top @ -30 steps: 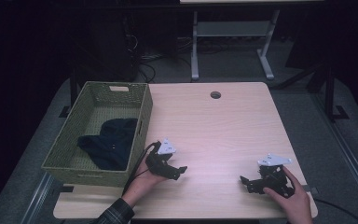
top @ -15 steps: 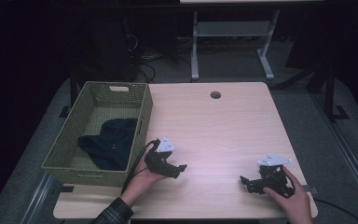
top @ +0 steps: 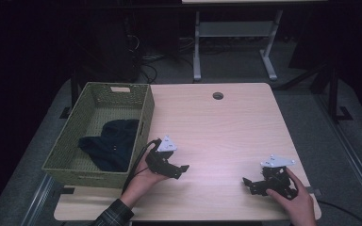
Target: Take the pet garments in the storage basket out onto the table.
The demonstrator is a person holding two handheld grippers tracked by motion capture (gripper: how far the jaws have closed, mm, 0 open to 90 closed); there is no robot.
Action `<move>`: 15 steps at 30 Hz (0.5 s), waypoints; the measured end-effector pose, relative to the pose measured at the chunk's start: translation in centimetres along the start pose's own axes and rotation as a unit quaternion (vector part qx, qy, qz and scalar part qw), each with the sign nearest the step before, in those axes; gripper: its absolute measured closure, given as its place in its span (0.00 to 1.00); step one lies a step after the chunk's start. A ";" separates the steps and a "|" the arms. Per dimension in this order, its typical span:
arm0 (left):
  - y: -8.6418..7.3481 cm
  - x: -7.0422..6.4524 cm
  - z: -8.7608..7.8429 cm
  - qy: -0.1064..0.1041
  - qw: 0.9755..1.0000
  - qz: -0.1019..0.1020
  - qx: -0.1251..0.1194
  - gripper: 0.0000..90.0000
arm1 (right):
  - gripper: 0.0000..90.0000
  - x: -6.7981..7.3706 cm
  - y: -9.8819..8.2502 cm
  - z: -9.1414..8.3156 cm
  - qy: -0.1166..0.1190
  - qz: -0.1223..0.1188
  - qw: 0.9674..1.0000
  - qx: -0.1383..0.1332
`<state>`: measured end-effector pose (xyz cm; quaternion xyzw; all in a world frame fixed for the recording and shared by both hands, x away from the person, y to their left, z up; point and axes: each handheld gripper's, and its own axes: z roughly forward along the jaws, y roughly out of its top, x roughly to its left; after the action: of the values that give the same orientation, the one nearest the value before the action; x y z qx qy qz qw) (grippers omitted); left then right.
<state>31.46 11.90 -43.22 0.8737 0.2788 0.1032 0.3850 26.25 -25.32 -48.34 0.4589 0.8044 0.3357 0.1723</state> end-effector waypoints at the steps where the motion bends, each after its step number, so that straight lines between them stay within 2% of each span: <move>1: 0.0 0.0 0.0 0.000 1.000 0.000 0.000 0.16 | 0.00 0.0 0.0 0.0 0.000 0.000 1.000 0.000; 11: 0.6 0.0 -0.6 -0.001 1.000 0.003 -0.002 0.16 | 0.00 0.0 0.0 0.0 0.000 0.000 1.000 0.000; 15: 1.0 0.1 -1.0 -0.002 1.000 -0.002 -0.010 0.16 | 0.00 0.0 0.0 0.0 0.000 0.000 1.000 0.000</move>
<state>31.54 12.04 -41.82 0.8694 0.2788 0.1033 0.3946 26.25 -25.31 -48.34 0.4590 0.8043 0.3356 0.1722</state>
